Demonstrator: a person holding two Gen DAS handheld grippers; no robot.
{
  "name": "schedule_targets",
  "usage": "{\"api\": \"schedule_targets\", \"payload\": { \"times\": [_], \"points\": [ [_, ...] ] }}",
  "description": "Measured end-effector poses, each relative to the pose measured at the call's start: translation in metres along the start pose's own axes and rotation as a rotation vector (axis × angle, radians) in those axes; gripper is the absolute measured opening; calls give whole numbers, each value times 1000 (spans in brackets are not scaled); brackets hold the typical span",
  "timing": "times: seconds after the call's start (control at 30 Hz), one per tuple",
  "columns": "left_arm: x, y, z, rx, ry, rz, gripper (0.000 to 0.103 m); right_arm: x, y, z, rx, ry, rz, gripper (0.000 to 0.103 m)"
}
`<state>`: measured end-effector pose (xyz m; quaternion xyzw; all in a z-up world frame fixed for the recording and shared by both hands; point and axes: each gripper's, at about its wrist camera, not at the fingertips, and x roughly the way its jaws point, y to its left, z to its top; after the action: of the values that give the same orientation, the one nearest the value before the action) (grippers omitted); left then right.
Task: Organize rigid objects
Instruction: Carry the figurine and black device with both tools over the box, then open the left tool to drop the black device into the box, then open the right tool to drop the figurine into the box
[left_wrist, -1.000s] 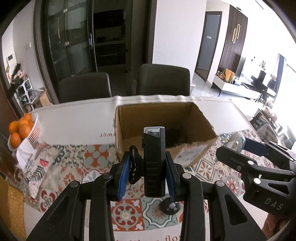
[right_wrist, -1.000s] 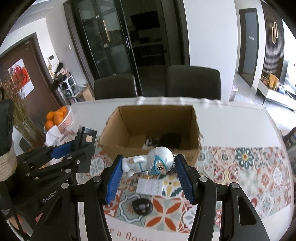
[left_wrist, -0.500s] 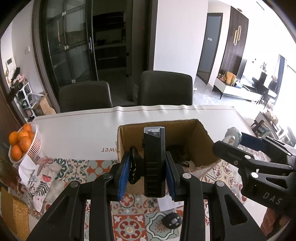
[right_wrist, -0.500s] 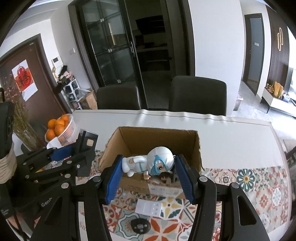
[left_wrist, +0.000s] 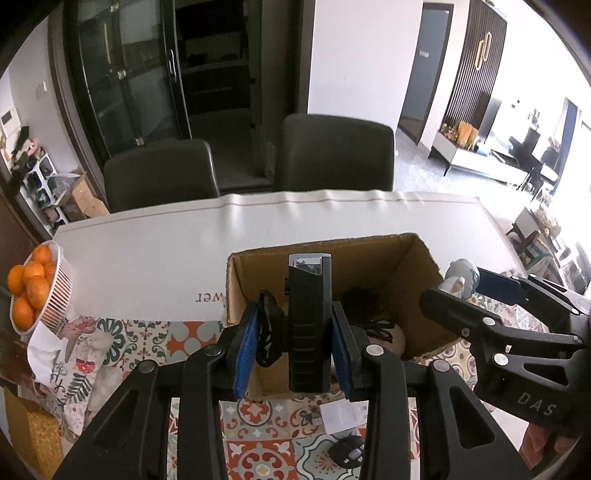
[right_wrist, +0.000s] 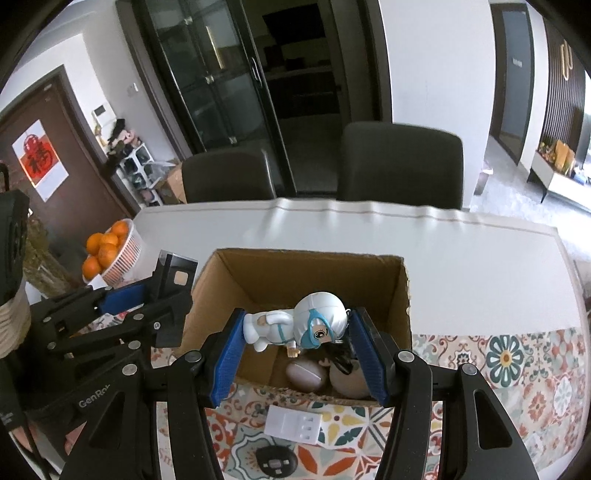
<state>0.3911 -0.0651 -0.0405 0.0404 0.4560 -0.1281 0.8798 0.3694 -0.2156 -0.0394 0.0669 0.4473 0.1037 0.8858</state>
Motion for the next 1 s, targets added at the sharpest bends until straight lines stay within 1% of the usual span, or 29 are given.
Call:
{"api": "schedule_targets", "payload": {
  "times": [0.17, 0.27, 0.33, 0.43, 0.5, 0.6, 0.63, 0.67, 0.7, 0.77, 0.83, 0.87, 1.0],
  "points": [
    [18, -2, 1, -3, 47, 3, 42, 17, -7, 0, 22, 52, 16, 57],
    [22, -1, 0, -3, 49, 16, 44, 24, -10, -2, 34, 66, 8, 57],
    [23, 0, -1, 4, 49, 36, 44, 27, -11, -2, 37, 72, 8, 57],
    [20, 3, -2, -1, 27, 99, 48, 31, -9, -4, 33, 78, -1, 57],
    [17, 8, -3, -23, 19, 111, 59, 33, -8, -3, 32, 82, -1, 57],
    [13, 15, -5, -48, 20, 128, 65, 35, -5, -2, 28, 87, 0, 58],
    [11, 17, -6, -53, 19, 135, 66, 35, -4, -2, 27, 89, -4, 64],
    [10, 19, -7, -60, 16, 141, 68, 35, -3, -1, 26, 90, -14, 73],
    [8, 22, -8, -69, 16, 150, 70, 34, -3, -2, 26, 86, -30, 76],
    [5, 25, -11, -80, 12, 162, 71, 30, 0, -4, 18, 76, -64, 76],
    [-1, 26, -15, -81, 6, 175, 77, 25, 2, -7, 15, 62, -93, 76],
    [-3, 26, -17, -79, 4, 182, 81, 22, 3, -9, 16, 57, -98, 76],
    [-16, 26, -27, -79, -16, 189, 88, 12, 6, -18, 22, 47, -105, 76]
  ]
}}
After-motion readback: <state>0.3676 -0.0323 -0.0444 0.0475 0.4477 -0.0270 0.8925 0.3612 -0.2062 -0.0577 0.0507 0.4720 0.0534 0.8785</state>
